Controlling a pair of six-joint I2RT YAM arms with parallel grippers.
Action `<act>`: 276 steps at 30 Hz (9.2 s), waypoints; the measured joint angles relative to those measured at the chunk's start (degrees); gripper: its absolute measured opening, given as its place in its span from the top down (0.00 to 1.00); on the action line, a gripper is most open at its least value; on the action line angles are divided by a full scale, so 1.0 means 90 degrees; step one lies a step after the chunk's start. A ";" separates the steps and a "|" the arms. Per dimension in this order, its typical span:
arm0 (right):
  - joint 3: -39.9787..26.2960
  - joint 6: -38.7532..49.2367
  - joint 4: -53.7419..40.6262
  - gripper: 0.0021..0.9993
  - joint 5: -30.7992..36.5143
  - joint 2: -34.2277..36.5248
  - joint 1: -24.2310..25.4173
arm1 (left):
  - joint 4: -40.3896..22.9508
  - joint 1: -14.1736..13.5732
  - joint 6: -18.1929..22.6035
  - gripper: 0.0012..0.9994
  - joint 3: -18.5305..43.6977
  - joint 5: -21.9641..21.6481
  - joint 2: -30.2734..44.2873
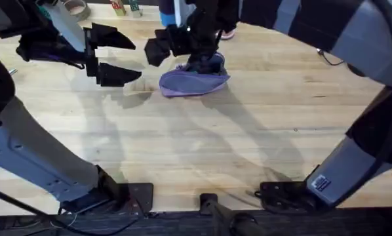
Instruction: Unzip the bag, pick up the pens from the table one at a time and place them inside, then zip the bag closed.
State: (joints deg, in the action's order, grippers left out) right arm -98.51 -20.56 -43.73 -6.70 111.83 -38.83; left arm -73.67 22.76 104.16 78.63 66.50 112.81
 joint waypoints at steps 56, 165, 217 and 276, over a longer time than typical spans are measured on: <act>-0.0125 -0.0172 -0.0380 0.97 0.1436 0.0641 -0.0408 | 0.0000 0.0000 0.0000 0.01 0.0000 0.0000 0.0000; -0.0943 0.0127 -0.1622 0.97 0.1543 0.0306 0.0141 | 0.1270 -0.2181 -0.1173 0.96 -0.0500 -0.0696 0.0009; -0.0953 0.1498 -0.2313 0.97 0.0803 0.1633 0.2667 | 0.1209 -0.2229 -0.1173 0.96 -0.0500 -0.0582 0.0092; -0.1288 0.2453 -0.3958 0.00 0.1008 -0.1976 0.2579 | -0.0194 -0.1999 -0.1334 0.00 0.0507 -0.0911 -0.0261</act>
State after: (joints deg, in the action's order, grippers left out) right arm -110.10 1.52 -79.35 2.37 94.05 -15.62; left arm -75.41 4.77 92.15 83.19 58.30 110.47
